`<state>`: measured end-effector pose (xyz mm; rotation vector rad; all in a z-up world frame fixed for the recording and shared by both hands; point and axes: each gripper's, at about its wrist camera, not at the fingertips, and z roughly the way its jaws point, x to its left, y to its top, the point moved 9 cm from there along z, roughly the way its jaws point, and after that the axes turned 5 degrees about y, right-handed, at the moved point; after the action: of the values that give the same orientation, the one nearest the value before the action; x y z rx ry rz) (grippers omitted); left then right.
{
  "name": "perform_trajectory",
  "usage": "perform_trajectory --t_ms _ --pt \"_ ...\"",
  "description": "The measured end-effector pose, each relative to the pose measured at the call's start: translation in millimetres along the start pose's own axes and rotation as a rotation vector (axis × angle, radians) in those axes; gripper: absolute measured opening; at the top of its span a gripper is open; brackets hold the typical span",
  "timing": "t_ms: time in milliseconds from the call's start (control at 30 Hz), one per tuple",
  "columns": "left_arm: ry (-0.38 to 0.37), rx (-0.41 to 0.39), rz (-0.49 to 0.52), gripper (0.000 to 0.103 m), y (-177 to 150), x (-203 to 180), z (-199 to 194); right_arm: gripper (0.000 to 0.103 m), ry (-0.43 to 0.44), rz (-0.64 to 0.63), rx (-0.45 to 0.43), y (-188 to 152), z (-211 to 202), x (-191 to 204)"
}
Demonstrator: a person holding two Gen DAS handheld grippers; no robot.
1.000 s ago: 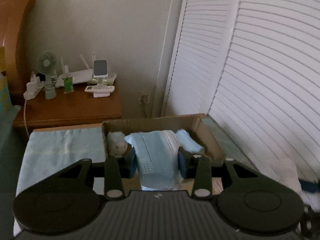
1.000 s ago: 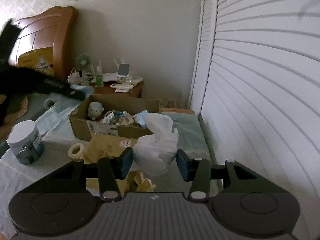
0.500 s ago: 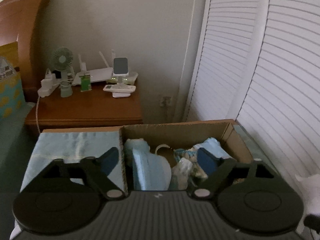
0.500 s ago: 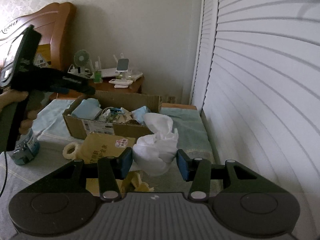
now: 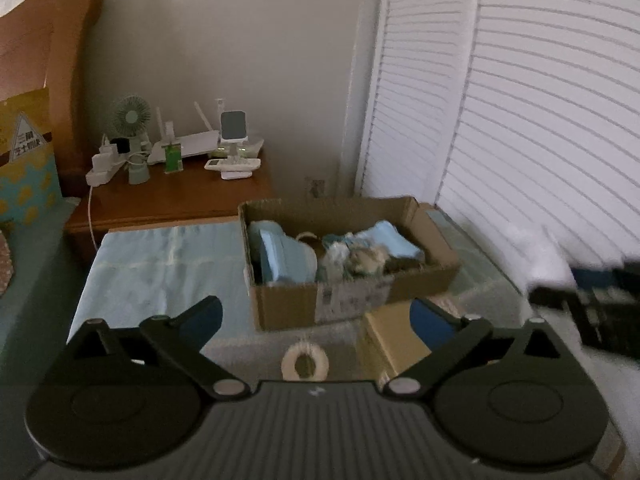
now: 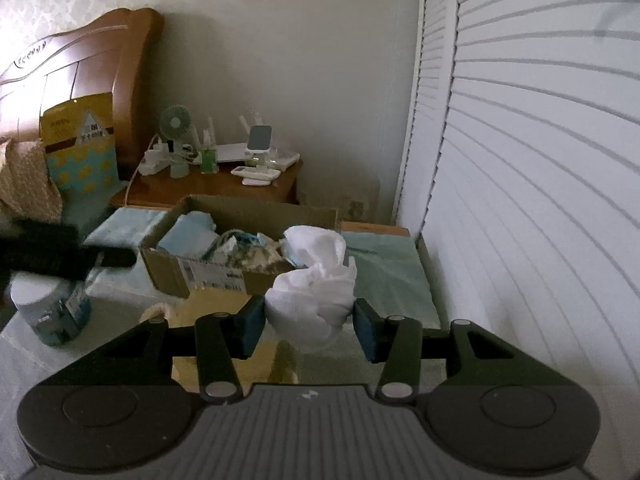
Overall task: Organize soft objects
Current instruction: 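Carry the white tissue bundle into the box and open right tool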
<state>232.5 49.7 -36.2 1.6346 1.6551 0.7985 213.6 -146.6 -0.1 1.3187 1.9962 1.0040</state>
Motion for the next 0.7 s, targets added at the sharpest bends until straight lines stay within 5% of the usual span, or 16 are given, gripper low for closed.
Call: perform_trajectory --t_ms 700 --pt "0.075 0.075 -0.027 0.1 -29 39 -17 0.053 0.156 -0.102 0.078 78 101 44"
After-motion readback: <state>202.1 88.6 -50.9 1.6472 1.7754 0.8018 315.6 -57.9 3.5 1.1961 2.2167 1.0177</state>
